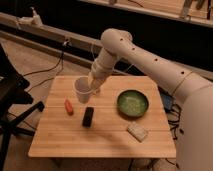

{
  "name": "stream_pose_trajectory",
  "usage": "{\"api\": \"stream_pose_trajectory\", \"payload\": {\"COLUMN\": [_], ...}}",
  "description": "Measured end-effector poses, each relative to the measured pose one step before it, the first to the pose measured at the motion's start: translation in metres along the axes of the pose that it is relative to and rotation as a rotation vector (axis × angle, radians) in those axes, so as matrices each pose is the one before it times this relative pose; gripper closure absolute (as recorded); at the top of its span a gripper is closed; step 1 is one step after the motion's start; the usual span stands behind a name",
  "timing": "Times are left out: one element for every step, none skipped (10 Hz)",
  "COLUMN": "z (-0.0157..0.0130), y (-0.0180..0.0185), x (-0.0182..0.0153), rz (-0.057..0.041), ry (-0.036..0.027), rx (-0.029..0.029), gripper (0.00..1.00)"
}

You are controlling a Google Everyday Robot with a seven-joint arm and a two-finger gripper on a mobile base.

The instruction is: Place the ceramic cup in the ceramic bowl

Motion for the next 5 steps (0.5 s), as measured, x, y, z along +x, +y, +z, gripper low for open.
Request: {"api": "stream_pose_trajectory", "payload": {"z": [0.00293, -0.00064, -0.00228, -0.00290, -0.00183], "y": [-0.00059, -0.00008, -0.00791, -0.01274, -0.00690], "x": [-0.00064, -0.00036, 0.00167, -0.00097, -0.00392], "rz": [0.00823, 0.00448, 0.00877, 0.00871, 0.00820], "ry": [0.00410, -0.00641, -0.00584, -0.00697, 0.00011], "rx": [-0.00472, -0.00235, -0.00008, 0.01111, 0.00392], "gripper": [0.73, 0.73, 0.73, 0.73, 0.73]}}
